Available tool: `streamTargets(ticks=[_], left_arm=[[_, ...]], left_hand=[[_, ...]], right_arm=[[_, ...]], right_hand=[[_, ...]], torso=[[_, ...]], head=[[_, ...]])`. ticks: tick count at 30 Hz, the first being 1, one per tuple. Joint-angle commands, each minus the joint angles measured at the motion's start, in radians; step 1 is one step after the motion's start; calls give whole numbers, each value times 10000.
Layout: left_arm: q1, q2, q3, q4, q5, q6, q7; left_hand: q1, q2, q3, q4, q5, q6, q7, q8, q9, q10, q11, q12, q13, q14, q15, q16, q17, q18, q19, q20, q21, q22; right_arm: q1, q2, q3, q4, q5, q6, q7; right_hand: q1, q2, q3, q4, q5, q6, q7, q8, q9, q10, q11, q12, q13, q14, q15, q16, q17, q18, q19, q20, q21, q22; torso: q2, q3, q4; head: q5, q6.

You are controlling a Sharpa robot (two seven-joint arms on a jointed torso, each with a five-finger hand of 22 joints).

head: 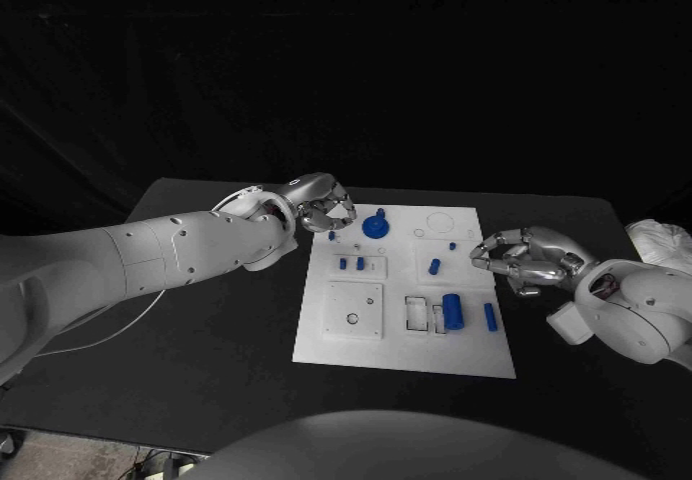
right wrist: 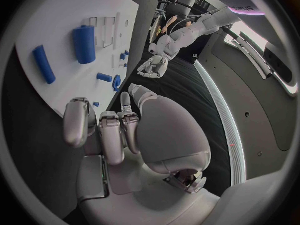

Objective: Assemble the parts on the task board

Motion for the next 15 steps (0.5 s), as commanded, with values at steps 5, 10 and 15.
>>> streamTargets(ticks=[5, 10, 15], left_arm=[[8, -32, 8, 220, 1147, -304, 542], [25, -46, 10, 25, -975, -431, 232], [142, -160, 14, -67, -3254, -733, 33]], left_hand=[[57, 33, -168, 3, 114, 22, -23, 33, 5, 1021, -85, 25, 2634, 1053, -16, 25, 2631, -134, 1006, -37, 40, 2610], [469, -44, -364, 204, -947, -97, -6, -163, -148, 1021, -64, 25, 2634, 1053, -10, 25, 2631, -100, 936, -10, -88, 2565], [828, -425, -581, 1145, -2478, -414, -176, -680, -634, 338, -361, -587, 1986, 1052, -228, 23, 2629, 67, 530, -194, -748, 2343]], right_arm=[[471, 51, 8, 267, -415, -612, 939], [593, 137, 8, 292, -609, -371, 768], [628, 119, 7, 315, -836, -114, 499]], right_hand=[[-4, -146, -257, 130, -238, 383, -48, -416, -297, 732, -74, 128, 2224, 1022, -115, 63, 2631, -261, 300, -44, 283, 1766], [-43, -175, -361, 208, -476, 484, -55, -578, -411, 746, -81, 134, 2237, 1022, -123, 63, 2631, -267, 329, -57, 303, 1774], [-70, -173, -416, 257, -604, 544, -56, -647, -461, 722, -81, 123, 2209, 1022, -122, 63, 2631, -264, 320, -60, 287, 1768]], torso=[[-7, -7, 12], [18, 13, 0], [31, 4, -17]], head=[[-43, -1], [0, -1], [21, -1]])
